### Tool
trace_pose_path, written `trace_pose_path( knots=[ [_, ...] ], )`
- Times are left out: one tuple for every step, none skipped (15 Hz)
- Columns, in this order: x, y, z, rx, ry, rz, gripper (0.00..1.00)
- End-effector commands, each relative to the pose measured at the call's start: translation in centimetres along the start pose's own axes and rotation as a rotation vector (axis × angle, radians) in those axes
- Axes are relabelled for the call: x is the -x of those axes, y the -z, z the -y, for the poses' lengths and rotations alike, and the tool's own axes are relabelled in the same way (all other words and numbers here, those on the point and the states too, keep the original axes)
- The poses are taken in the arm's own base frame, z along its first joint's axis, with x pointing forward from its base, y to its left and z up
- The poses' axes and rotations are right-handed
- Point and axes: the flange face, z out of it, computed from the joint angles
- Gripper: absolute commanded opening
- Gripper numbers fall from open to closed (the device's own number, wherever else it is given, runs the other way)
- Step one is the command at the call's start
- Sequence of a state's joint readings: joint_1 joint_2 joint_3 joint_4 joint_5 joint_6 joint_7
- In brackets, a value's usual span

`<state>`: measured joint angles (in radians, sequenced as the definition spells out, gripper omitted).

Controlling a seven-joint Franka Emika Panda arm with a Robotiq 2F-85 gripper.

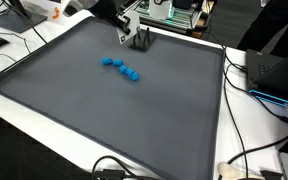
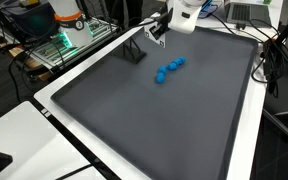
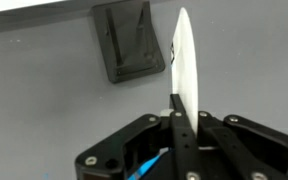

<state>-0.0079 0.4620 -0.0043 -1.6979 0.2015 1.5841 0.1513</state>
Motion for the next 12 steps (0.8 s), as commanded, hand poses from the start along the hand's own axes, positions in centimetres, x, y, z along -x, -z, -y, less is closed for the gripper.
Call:
trace_pose_path(
  knots=[
    [2.5, -1.8, -1.9, -0.120, -0.158, 0.031, 0.01],
    [2.9, -2.2, -2.4, -0.145, -0.201, 0.041, 0.01],
    [3.3, -2.7, -2.8, -0.166, -0.247, 0.052, 0.01],
    [3.7, -3.1, -3.1, -0.189, -0.291, 0.062, 0.01],
    [4.0, -3.6, -3.5, -0.208, -0.338, 0.069, 0.01],
    [4.4, -4.0, -3.8, -0.225, -0.385, 0.072, 0.01],
    [4.6, -4.5, -4.2, -0.243, -0.431, 0.076, 0.01],
    [3.0, -3.5, -3.4, -0.191, -0.344, 0.079, 0.01],
    [3.2, -3.8, -3.6, -0.194, -0.353, 0.080, 0.04],
    [3.2, -3.7, -3.5, -0.194, -0.351, 0.078, 0.04],
    [3.1, -3.5, -3.4, -0.194, -0.349, 0.075, 0.04],
    [3.1, -3.4, -3.4, -0.194, -0.348, 0.073, 0.04]
  ],
)
